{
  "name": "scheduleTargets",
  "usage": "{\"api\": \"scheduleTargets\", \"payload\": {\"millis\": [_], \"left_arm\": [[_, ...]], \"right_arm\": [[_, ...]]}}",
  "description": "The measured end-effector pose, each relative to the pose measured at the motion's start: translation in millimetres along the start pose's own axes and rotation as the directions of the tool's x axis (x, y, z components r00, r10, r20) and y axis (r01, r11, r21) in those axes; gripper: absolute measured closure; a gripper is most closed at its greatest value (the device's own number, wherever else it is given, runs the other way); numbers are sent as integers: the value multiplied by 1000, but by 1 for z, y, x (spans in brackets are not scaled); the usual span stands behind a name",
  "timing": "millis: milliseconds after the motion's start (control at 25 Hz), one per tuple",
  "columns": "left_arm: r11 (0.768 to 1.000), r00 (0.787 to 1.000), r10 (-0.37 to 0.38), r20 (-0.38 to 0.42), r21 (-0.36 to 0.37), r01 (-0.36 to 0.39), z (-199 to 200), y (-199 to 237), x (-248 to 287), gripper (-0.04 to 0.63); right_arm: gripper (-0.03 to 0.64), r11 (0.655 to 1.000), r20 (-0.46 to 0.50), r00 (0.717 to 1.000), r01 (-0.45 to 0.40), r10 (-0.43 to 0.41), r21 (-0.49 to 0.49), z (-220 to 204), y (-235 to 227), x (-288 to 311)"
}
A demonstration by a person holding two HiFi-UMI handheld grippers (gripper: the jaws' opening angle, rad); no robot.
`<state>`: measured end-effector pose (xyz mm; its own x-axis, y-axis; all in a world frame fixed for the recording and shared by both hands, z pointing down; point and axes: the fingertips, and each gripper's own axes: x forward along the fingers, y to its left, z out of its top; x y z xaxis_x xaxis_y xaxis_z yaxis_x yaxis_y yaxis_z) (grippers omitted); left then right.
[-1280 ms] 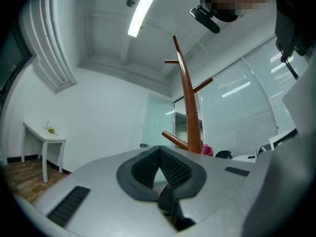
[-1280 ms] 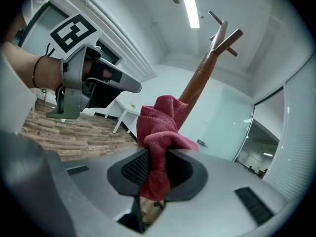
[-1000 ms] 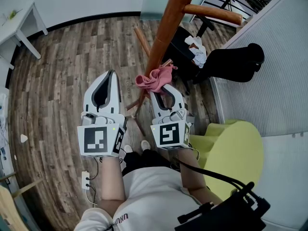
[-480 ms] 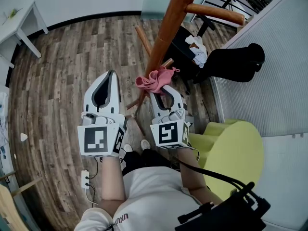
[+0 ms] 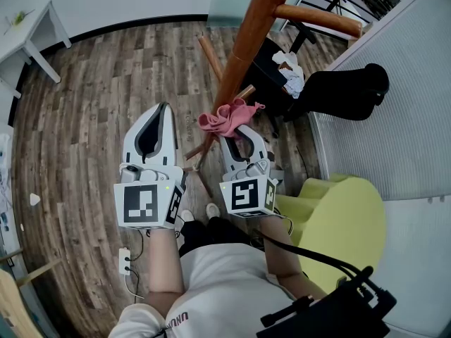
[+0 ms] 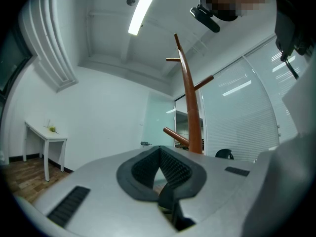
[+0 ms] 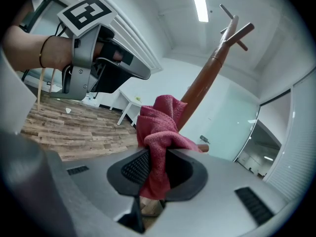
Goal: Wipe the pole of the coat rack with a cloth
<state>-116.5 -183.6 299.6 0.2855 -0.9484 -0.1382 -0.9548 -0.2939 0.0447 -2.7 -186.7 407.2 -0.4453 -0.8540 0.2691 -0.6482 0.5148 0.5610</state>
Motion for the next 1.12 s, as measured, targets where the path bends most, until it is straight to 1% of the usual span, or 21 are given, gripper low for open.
{"api": "scheduleTargets", "payload": {"millis": [240,760,1120], "left_arm": [[1000,1000,0,-7,-4,-1,-2,2,1,584],[1000,1000,1,-14,0,-1,-4,3,0,584],[1000,1000,-15,-16,2,15,-6,-1,3,584]], "right_arm": [[538,999,-14,1000,-9,8,-35,-3,3,1],[538,983,-49,998,-33,25,-179,-12,7,-1],[538,976,-89,993,-93,77,-195,-25,13,1]]}}
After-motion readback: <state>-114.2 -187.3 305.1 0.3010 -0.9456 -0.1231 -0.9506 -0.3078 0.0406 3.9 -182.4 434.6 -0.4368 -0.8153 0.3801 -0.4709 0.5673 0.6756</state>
